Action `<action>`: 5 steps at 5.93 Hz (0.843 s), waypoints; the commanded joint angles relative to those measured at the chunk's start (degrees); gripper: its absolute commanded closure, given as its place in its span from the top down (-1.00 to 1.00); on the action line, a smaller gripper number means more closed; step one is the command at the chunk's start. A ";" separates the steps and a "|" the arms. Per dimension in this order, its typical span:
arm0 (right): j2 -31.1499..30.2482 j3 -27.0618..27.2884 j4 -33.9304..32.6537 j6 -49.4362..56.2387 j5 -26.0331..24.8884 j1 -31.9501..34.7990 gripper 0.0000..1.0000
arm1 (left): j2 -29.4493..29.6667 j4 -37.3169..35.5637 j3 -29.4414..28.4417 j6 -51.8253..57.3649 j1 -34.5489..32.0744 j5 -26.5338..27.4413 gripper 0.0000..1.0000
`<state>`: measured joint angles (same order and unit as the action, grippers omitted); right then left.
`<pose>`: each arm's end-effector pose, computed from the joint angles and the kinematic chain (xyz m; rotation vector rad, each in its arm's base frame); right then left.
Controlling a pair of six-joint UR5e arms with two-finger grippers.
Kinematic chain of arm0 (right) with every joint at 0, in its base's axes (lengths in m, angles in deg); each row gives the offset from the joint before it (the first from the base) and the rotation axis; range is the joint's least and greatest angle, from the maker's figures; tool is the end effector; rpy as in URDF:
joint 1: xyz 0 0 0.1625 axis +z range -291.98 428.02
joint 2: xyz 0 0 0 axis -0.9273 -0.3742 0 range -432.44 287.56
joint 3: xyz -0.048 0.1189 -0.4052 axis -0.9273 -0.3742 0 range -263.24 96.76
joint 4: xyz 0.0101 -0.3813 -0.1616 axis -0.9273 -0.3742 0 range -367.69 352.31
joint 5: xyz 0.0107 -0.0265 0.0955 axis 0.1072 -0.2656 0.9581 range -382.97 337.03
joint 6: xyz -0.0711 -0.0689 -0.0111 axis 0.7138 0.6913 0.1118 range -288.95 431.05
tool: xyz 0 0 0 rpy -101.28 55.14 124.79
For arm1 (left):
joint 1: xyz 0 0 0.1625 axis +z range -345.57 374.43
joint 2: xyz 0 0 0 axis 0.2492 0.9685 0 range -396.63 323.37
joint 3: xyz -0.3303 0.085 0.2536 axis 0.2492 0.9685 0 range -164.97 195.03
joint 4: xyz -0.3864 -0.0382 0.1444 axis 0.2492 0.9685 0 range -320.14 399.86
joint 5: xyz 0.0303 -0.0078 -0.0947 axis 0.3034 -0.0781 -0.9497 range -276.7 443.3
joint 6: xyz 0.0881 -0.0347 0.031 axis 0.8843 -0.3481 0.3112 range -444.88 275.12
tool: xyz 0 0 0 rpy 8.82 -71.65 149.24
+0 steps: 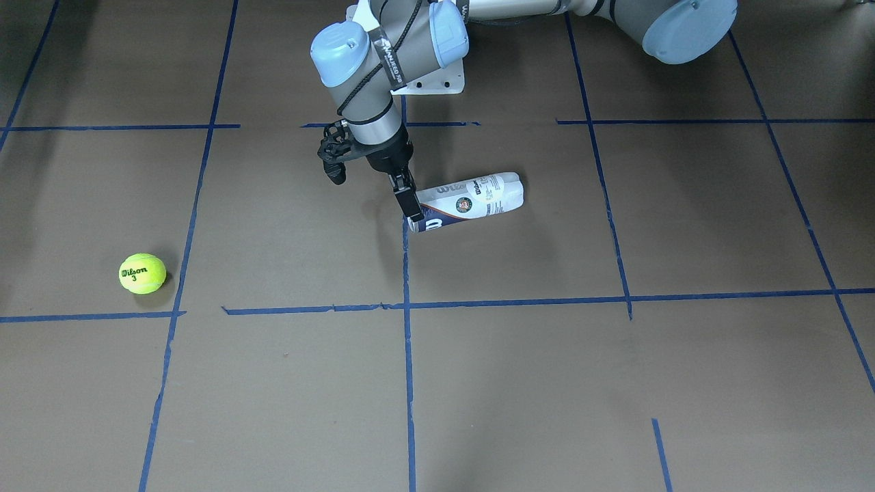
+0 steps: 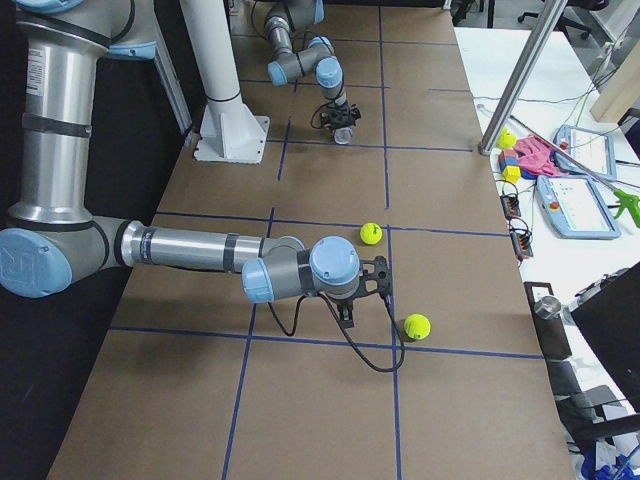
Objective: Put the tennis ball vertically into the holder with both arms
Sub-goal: 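Lift the clear tube with the left gripper and rotate it upright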
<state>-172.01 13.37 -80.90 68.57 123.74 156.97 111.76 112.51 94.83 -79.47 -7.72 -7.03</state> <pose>0.0421 -0.4318 0.6312 0.1905 -0.9910 -0.0966 0.6540 -0.4095 0.1273 0.4898 0.3037 1.2474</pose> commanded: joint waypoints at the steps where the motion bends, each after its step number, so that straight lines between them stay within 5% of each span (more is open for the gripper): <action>1: 0.00 0.16 0.00 -0.07 0.06 0.00 0.99 | -0.12 0.38 -0.44 -0.05 0.53 0.32 0.99; 5: 0.00 0.07 0.00 0.02 0.06 0.00 0.99 | -0.47 4.49 -2.80 0.47 0.53 3.74 0.99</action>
<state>-172.02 13.52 -80.84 68.59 123.80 156.97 111.27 115.04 93.04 -79.06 -7.20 -4.54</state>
